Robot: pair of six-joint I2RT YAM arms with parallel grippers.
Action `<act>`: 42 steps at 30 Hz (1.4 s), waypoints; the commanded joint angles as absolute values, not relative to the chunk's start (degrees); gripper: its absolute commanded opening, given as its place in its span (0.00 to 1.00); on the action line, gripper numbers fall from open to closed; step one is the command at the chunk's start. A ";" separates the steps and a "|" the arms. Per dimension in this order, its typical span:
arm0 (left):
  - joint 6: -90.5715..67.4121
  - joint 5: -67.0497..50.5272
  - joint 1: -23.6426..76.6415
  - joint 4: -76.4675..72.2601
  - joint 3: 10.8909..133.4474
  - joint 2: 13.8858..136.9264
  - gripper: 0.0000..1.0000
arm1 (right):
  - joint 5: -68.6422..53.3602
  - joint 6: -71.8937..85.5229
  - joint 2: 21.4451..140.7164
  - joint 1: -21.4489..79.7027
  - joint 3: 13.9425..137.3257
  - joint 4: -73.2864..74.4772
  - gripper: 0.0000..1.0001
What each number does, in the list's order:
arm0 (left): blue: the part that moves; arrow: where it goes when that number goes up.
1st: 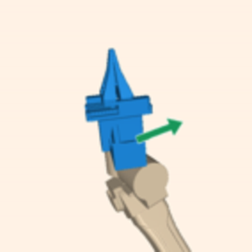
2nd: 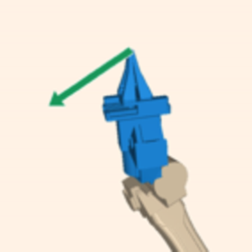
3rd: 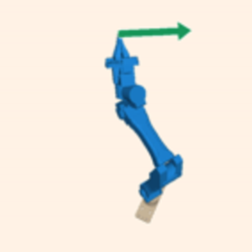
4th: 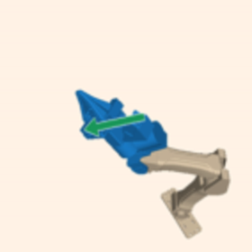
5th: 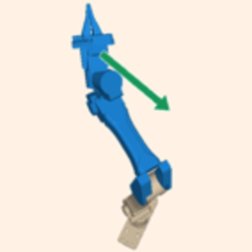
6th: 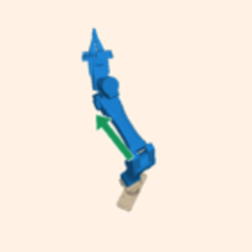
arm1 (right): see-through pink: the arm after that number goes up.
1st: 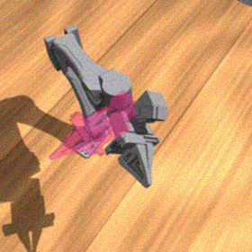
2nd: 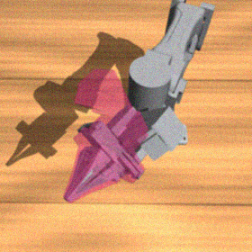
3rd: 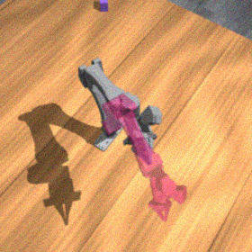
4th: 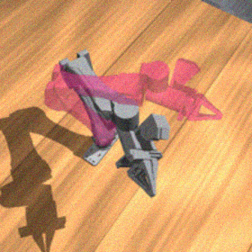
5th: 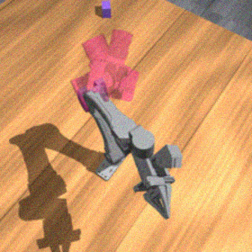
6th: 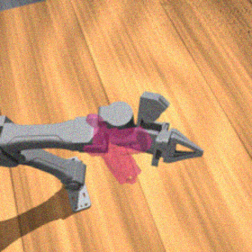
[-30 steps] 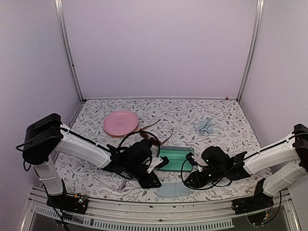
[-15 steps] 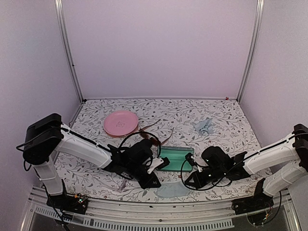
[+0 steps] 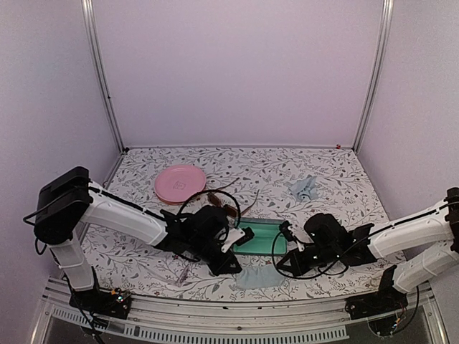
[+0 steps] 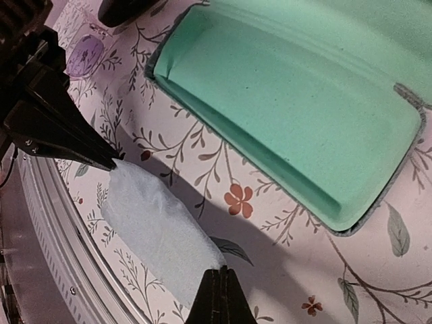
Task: Organize the sunglasses
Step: Pick up the folded cleaning cloth from the center of the board, then place the folded cleaning cloth in the sunglasses case.
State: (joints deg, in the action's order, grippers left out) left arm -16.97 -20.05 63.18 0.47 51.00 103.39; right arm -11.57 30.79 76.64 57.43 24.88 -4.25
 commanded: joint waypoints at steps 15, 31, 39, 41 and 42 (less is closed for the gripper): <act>-10.73 -16.17 55.38 7.24 63.12 106.96 0.00 | -5.26 25.35 79.07 49.74 32.71 -2.36 0.00; -8.64 -13.82 53.36 9.41 66.50 110.58 0.00 | -2.63 23.97 85.56 48.61 36.85 -2.01 0.00; -7.24 -12.94 52.54 10.06 67.87 111.18 0.00 | -1.60 22.92 87.02 48.48 38.21 -1.57 0.00; -6.98 -12.95 52.39 10.11 68.14 111.35 0.00 | -1.50 22.52 87.39 48.50 38.49 -1.49 0.00; -6.78 -12.93 52.31 10.10 68.32 111.42 0.00 | -1.42 22.44 87.51 48.45 38.63 -1.43 0.00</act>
State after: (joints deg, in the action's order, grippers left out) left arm -8.29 -13.58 53.52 9.37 66.61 110.28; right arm -2.79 23.75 86.37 48.95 36.91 -1.63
